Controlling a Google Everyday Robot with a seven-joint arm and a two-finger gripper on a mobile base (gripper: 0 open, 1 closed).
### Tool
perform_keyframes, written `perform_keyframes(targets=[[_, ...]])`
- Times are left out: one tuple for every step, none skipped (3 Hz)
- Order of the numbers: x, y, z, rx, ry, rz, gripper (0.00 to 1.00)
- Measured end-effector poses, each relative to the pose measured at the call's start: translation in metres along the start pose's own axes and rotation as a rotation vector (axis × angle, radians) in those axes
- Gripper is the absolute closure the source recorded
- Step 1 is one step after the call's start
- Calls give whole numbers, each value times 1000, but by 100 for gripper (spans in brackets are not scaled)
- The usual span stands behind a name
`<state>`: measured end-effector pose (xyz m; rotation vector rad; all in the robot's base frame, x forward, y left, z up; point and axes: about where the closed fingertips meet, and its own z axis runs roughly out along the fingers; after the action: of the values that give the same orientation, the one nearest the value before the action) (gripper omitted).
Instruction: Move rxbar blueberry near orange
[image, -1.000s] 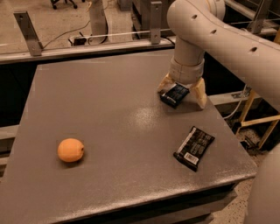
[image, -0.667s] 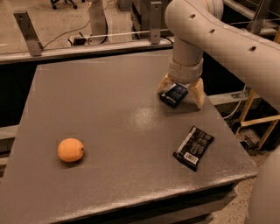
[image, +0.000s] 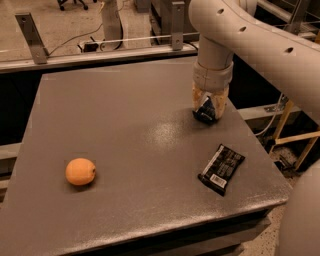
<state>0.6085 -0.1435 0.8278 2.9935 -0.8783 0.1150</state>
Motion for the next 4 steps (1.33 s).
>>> perform_keyframes(targets=[[-23, -27, -21, 138, -68, -8, 100], [-65, -49, -52, 271, -139, -79, 100], [-129, -50, -80, 349, -182, -225, 100], [-193, -36, -75, 340, -199, -371, 100]])
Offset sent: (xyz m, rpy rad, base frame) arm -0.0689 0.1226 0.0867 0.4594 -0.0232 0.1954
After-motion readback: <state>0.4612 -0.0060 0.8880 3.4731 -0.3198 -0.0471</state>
